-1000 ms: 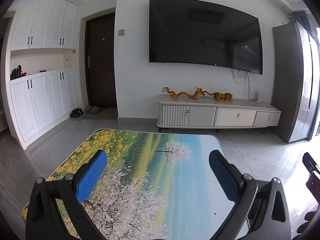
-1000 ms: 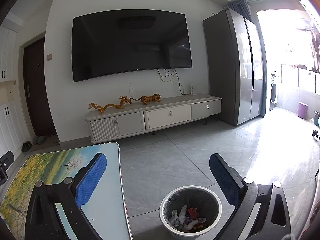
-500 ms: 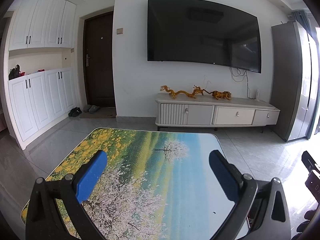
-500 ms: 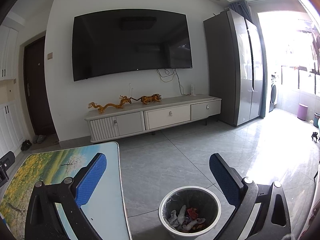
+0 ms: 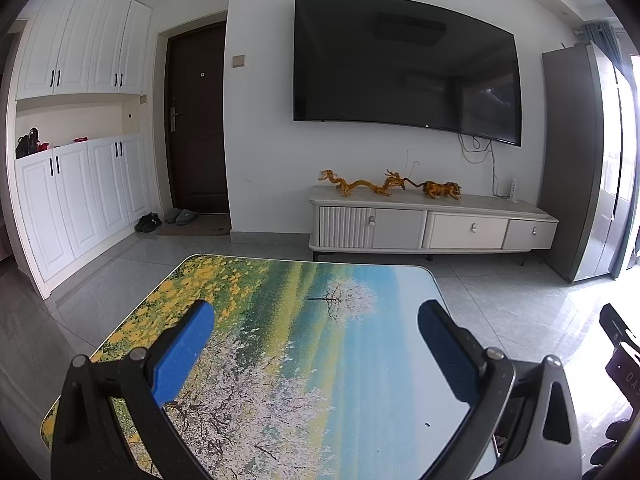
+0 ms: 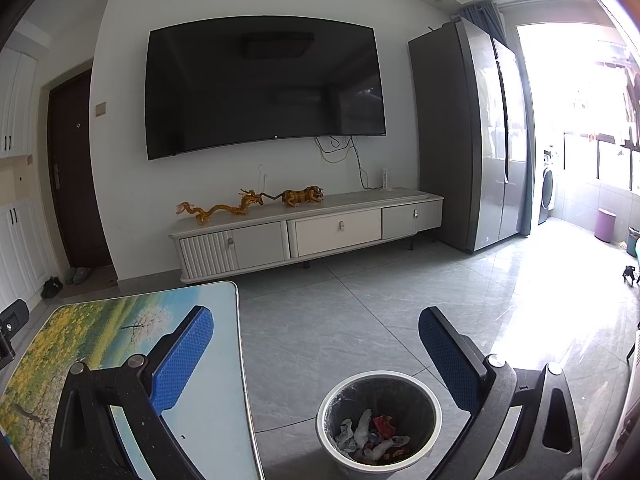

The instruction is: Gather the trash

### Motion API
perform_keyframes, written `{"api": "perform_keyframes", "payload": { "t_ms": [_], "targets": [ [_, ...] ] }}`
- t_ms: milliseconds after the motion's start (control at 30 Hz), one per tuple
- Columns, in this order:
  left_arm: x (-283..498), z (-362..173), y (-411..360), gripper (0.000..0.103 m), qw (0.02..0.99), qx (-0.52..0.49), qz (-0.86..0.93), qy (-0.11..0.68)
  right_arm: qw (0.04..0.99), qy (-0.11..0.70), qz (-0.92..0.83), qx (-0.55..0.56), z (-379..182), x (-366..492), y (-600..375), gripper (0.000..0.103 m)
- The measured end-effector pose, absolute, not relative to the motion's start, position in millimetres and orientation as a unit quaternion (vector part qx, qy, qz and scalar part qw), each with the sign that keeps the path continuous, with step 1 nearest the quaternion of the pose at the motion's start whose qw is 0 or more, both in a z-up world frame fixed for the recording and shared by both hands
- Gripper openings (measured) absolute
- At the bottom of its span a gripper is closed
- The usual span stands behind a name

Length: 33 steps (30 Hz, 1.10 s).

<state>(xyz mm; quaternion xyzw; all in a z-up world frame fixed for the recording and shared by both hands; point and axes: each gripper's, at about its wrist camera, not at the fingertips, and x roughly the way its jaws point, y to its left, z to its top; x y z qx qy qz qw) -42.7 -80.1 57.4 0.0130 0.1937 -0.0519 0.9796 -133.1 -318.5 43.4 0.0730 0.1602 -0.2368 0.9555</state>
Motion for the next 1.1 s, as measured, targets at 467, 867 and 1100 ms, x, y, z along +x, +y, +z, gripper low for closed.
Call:
{"api": "perform_keyframes", "payload": {
  "t_ms": [467,867,1100],
  "targets": [
    [-44.6,55.2,-83.3,0.102,0.98,0.013,-0.056,0.193,0.956,0.161,-0.236,0.071,43.1,-133.5,-319.6,0.103],
    [-46.1,56.0,-84.6,0.102,0.98,0.013,-0.059,0.189,0.956,0.159,-0.24,0.059,39.1,-134.6,-317.9,0.103],
    [-46.9,55.5,-85.2,0.102,0.98,0.013,-0.059,0.189,0.955,0.157,-0.245,0.06,38.9,-136.2,-319.9,0.103]
  ]
}}
